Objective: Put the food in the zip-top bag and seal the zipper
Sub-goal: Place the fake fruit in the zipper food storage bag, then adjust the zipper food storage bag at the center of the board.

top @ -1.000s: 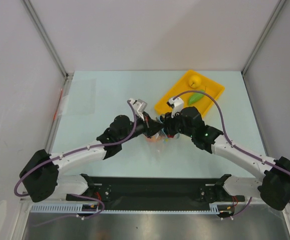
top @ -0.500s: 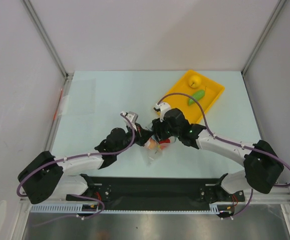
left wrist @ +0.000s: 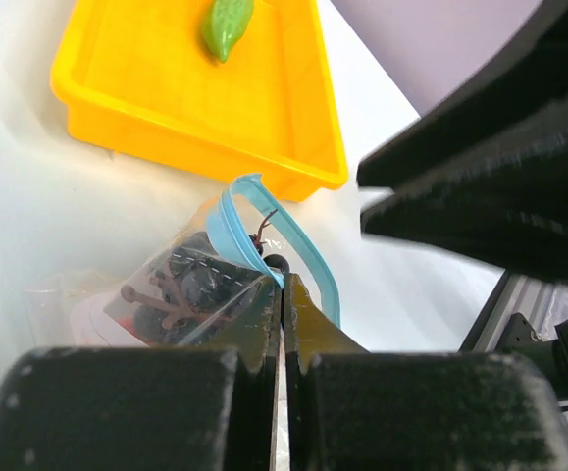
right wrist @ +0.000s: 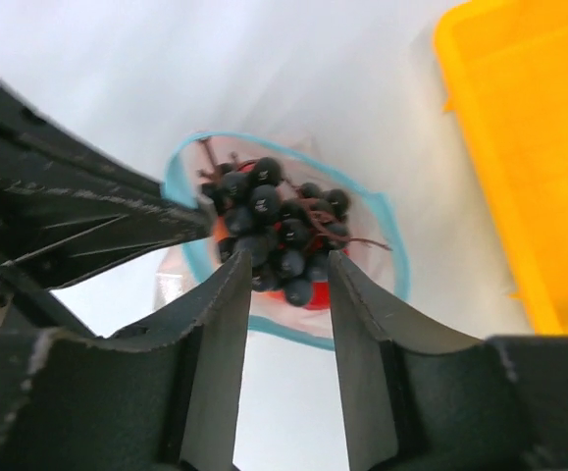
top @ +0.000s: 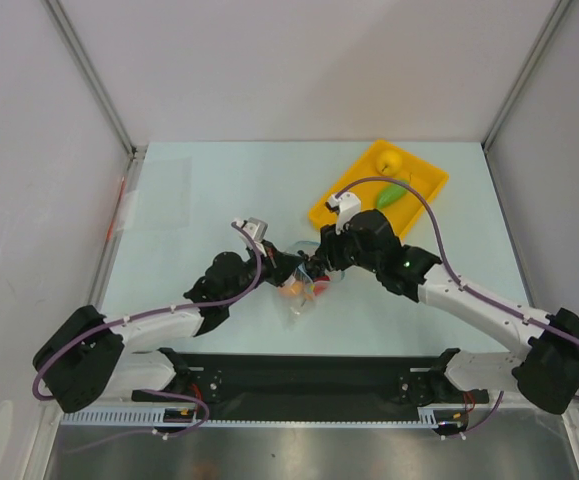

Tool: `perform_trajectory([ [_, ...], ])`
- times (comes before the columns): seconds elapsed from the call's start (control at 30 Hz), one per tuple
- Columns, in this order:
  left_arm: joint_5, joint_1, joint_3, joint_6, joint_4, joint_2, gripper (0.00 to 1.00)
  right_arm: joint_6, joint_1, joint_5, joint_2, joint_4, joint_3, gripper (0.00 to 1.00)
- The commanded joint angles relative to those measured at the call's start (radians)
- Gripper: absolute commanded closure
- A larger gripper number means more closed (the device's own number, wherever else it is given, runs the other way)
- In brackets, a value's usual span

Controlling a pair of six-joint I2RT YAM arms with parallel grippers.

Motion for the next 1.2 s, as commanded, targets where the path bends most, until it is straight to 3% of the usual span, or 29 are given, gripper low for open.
perform_trajectory([
  [0.0, -0.032, 0.008, 0.013, 0.003, -0.008, -0.041, 1.0, 0.03, -0.072, 0.016, 0.015, -0.084, 0.061, 0.59],
  [0.2, -0.046, 0.015, 0.018, 0.0, -0.037, -0.041, 1.0, 0.051, -0.137, -0.125, 0.135, -0.091, 0.063, 0.41],
  [0.27, -0.061, 0.016, 0.021, -0.001, -0.058, -0.042, 1.0, 0.07, -0.178, -0.174, 0.14, -0.061, 0.043, 0.4],
  [0.37, -0.093, 0.022, 0.018, -0.009, -0.083, -0.044, 1.0, 0.105, -0.235, -0.26, 0.131, -0.024, 0.003, 0.4],
  [0.53, -0.078, 0.027, 0.021, -0.018, -0.083, -0.039, 1.0, 0.157, -0.253, -0.227, 0.14, 0.01, -0.061, 0.47],
  [0.77, -0.07, 0.027, 0.022, -0.012, -0.077, -0.041, 1.0, 0.203, -0.263, -0.302, 0.207, 0.057, -0.077, 0.5],
  [0.87, -0.031, 0.027, 0.035, -0.001, -0.089, -0.039, 1.0, 0.226, -0.261, -0.32, 0.224, 0.062, -0.074, 0.56],
  [0.93, -0.008, 0.025, 0.051, 0.019, -0.101, -0.045, 1.0, 0.245, -0.259, -0.342, 0.226, 0.076, -0.072, 0.69],
  [0.97, 0.008, 0.025, 0.062, 0.028, -0.136, -0.05, 1.0, 0.248, -0.258, -0.348, 0.22, 0.077, -0.069, 0.82],
  [1.07, 0.042, 0.008, 0.145, 0.065, -0.247, -0.062, 1.0, 0.254, -0.249, -0.359, 0.181, 0.079, -0.067, 1.0],
  [1.17, 0.04, -0.06, 0.232, 0.094, -0.377, -0.09, 1.0, 0.255, -0.226, -0.264, 0.068, 0.073, -0.084, 1.0],
])
